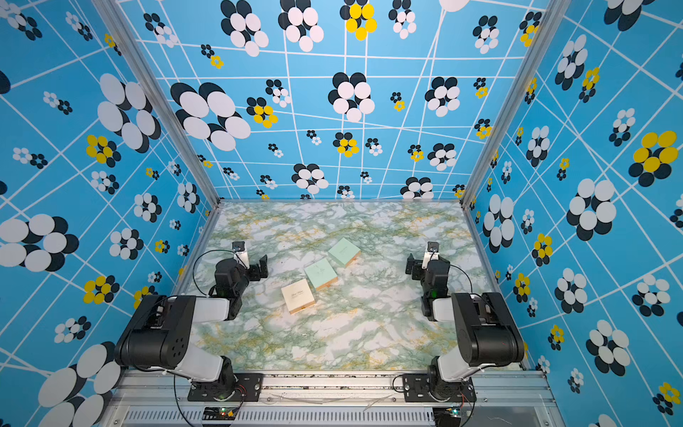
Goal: Take out the earrings from the drawer-style jewelry box
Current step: Adjust the jewelry box at the center of the board.
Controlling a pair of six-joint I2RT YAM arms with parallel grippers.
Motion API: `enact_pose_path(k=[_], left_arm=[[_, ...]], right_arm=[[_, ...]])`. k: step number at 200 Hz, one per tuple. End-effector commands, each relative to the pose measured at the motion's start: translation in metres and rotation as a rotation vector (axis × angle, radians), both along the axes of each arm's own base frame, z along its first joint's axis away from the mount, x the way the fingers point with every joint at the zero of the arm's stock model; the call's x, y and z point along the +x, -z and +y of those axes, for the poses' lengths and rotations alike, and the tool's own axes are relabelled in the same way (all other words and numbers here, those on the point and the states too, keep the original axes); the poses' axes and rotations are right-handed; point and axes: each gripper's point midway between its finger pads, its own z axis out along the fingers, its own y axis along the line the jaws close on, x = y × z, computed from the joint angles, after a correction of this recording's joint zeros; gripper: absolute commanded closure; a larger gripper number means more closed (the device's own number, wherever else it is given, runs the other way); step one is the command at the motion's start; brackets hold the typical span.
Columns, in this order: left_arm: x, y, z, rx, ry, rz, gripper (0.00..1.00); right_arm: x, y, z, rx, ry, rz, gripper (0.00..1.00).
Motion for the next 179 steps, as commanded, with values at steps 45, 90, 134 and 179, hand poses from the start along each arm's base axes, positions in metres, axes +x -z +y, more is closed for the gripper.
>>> enact_pose_path(k=[45, 90, 134, 179], left_arm=[[0.005, -0.004, 0.008, 0.017, -0.054, -0.015, 0.01], [0.004, -0.004, 0.007, 0.018, -0.052, -0.014, 0.01], [0.004, -0.004, 0.007, 0.018, -0.052, -0.015, 0.01], [0.003, -0.010, 0.010, 0.045, -0.091, -0.029, 0.01]], right_arm=[[0.003, -0.001, -0.001, 0.010, 0.001, -0.006, 0.00], [0.004, -0.002, -0.001, 0.008, 0.000, -0.008, 0.00], [0.003, -0.001, -0.001, 0.008, 0.000, -0.008, 0.00], [-0.007, -0.009, 0.003, 0.011, -0.023, -0.082, 0.00]])
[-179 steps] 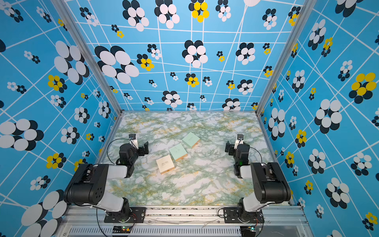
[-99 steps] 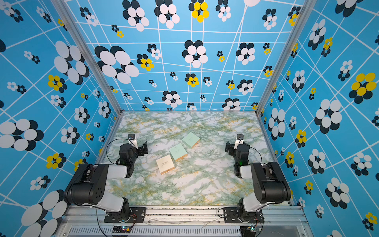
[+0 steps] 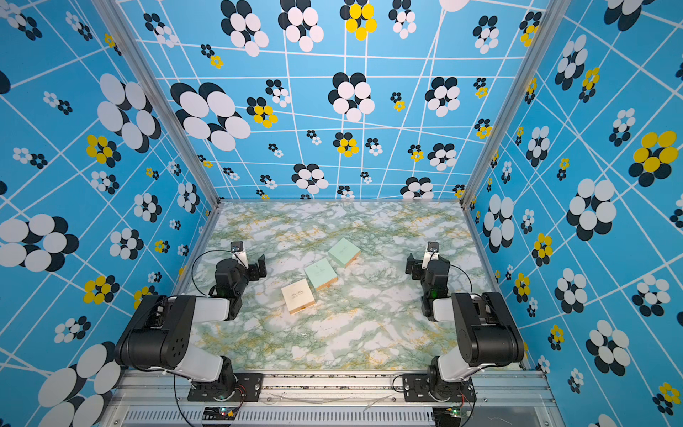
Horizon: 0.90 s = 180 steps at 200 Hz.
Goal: Take out the earrings from the drawer-style jewelry box
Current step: Adjust the jewelry box at the center of the board.
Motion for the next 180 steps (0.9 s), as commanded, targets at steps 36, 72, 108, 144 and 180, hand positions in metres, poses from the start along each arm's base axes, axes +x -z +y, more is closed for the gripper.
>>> enact_pose_path(k=[36, 72, 108, 144, 180], left_arm=[[0.007, -0.033, -0.016, 0.074, 0.025, 0.031, 0.01], [-0.004, -0.068, -0.047, 0.068, 0.083, 0.075, 0.01], [-0.027, -0.070, -0.079, -0.051, 0.152, 0.236, 0.01], [-0.056, -0.052, -0.115, -0.218, 0.273, 0.383, 0.01], [-0.076, -0.043, -0.127, -0.315, 0.320, 0.484, 0.01]], right_arm=[[-0.027, -0.038, -0.002, 0.009, 0.003, -0.147, 0.01], [-0.044, -0.105, 0.022, 0.055, -0.131, -0.245, 0.03], [-0.062, -0.147, 0.049, 0.224, -0.252, -0.137, 0.05], [-0.086, -0.147, 0.113, 0.535, -0.524, 0.047, 0.12], [-0.111, -0.123, 0.180, 0.616, -0.716, 0.215, 0.13]])
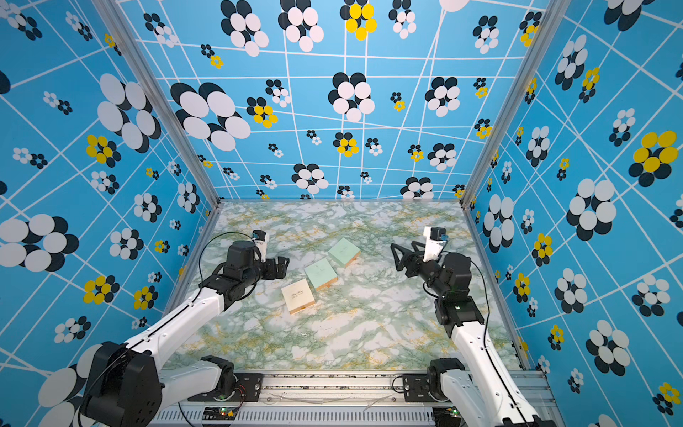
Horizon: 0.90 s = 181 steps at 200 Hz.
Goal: Take out the earrings from the drawer-style jewelry box
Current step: Adjust the jewelry box at the center of the board.
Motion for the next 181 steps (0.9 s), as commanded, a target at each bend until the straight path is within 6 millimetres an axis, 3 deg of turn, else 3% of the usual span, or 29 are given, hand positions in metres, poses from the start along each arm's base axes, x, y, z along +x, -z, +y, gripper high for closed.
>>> enact_pose_path(k=[1, 27, 74, 121, 181], left_arm=[[-0.024, 0.007, -0.013, -0.105, 0.033, 0.127, 0.01], [-0.027, 0.012, -0.004, -0.195, -0.049, 0.176, 0.01], [-0.034, 0.027, -0.006, -0.312, -0.039, 0.281, 0.01], [-0.027, 0.039, -0.027, -0.504, 0.005, 0.362, 0.01], [-0.027, 0.050, -0.029, -0.505, 0.002, 0.403, 0.01]], right_arm=[[-0.031, 0.034, 0.050, 0.071, -0.205, 0.206, 0.13], [-0.040, 0.057, 0.086, 0.032, -0.300, 0.273, 0.14], [-0.065, 0.097, 0.149, -0.034, -0.512, 0.394, 0.18], [-0.088, 0.110, 0.200, 0.024, -0.709, 0.449, 0.20], [-0.105, 0.131, 0.243, 0.061, -0.859, 0.555, 0.25]])
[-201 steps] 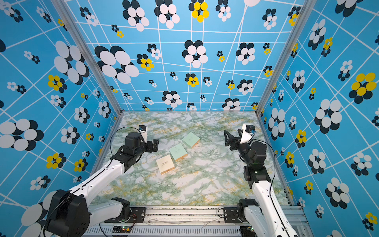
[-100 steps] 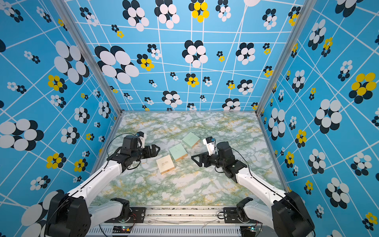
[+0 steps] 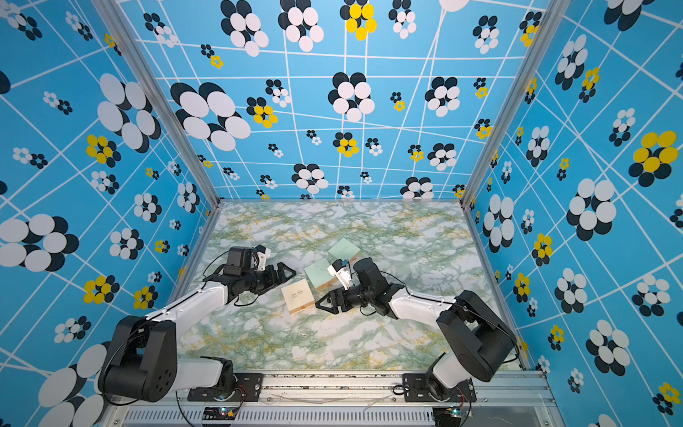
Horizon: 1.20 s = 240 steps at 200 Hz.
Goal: Take out the earrings from the drawer-style jewelry box
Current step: Adjust the jewelry box at the center of the board.
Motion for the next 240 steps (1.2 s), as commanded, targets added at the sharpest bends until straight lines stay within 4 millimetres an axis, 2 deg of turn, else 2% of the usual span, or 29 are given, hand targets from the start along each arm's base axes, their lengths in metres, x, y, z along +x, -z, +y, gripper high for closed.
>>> enact_pose_path(k=[1, 77, 125, 240], left_arm=[[0.000, -0.003, -0.005, -0.039, 0.014, -0.005, 0.01], [-0.011, 0.010, -0.007, -0.056, 0.023, 0.015, 0.01], [-0.007, 0.015, -0.006, -0.057, 0.014, 0.016, 0.01], [-0.005, 0.023, -0.012, -0.058, 0.029, 0.037, 0.01]], right_arm=[[-0.004, -0.010, 0.018, 0.074, -0.055, 0.020, 0.25], [-0.003, 0.008, 0.032, 0.066, -0.068, 0.092, 0.30], [0.002, 0.026, 0.036, 0.020, -0.056, 0.130, 0.35], [0.014, 0.054, 0.044, -0.040, -0.034, 0.184, 0.42]])
